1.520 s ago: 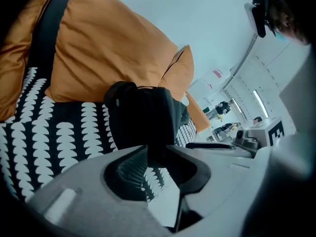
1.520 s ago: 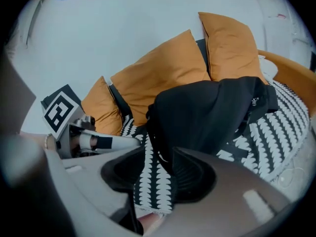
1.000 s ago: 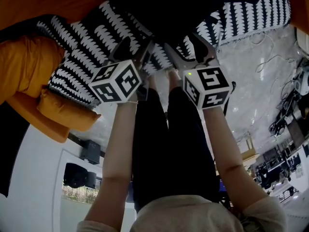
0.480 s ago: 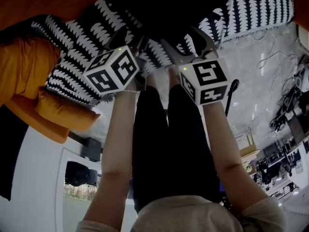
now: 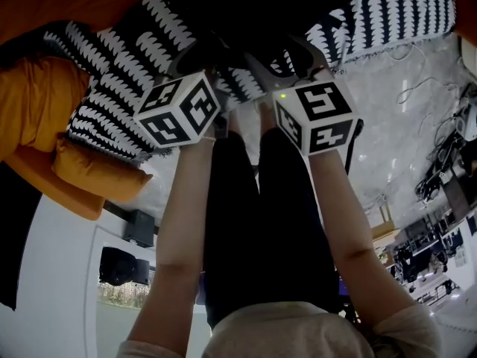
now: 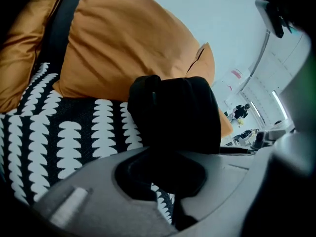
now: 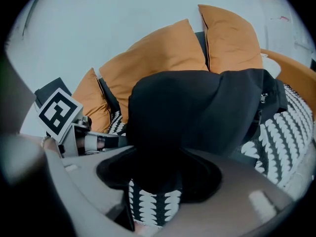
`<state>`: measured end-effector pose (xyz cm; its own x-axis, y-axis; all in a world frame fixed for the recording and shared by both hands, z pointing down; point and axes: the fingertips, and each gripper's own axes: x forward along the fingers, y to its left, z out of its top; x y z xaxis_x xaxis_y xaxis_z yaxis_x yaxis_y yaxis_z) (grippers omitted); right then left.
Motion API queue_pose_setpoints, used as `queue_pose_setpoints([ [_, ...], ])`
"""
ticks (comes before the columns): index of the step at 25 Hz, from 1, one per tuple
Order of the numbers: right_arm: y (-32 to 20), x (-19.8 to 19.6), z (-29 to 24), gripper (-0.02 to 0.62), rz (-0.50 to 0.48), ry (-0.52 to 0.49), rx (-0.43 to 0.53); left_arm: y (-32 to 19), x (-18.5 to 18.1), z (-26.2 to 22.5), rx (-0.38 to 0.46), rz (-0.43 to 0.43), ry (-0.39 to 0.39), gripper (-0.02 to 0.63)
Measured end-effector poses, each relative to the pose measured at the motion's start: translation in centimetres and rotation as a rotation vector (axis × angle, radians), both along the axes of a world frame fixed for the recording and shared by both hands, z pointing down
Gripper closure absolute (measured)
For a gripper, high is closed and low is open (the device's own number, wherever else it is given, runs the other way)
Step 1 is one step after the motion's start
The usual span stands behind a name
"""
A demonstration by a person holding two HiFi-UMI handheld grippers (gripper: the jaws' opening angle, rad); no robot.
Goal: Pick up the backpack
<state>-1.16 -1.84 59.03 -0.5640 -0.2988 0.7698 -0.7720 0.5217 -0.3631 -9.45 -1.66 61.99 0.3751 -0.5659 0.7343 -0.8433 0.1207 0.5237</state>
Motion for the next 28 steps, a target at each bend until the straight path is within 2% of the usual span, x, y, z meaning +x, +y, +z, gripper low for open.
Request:
queue_pose_setpoints([
  [6,-0.5,1.8,-1.9,0.513,0.004,-0.044,0.007,0.1,2.6,-1.8,0.016,0.019,0.039,0.591],
  [7,-0.5,2.0,-2.1,0.526,0.006,-0.056,0.000,0.3,2.7,-2.0,0.017,0.019,0.046,0.591],
  [12,0.8,0.2,-4.2,0.549,0.025,-0.126,-0.048,1.7,0.3,-3.9,0.041,0.006,0.072,0.591],
  [15,1.4,0.0,-6.0,0.554,0.016,-0.153,-0.069,2.5,0.3,-5.6,0.047,0.010,0.080,0.591],
  [19,2.3,0.8,-8.7,0.557,0.003,-0.174,-0.077,3.4,1.4,-7.9,0.067,0.048,0.097,0.591],
  [22,3.0,-1.0,-11.0,0.557,-0.013,-0.205,-0.082,4.0,-0.3,-9.9,0.097,0.088,0.110,0.591],
  [25,2.4,-3.8,-13.5,0.557,-0.003,-0.273,-0.098,3.2,-3.0,-11.9,0.130,0.109,0.108,0.591],
  [28,1.5,-1.8,-16.4,0.557,0.050,-0.374,-0.133,2.3,-1.0,-14.2,0.150,0.108,0.102,0.591],
])
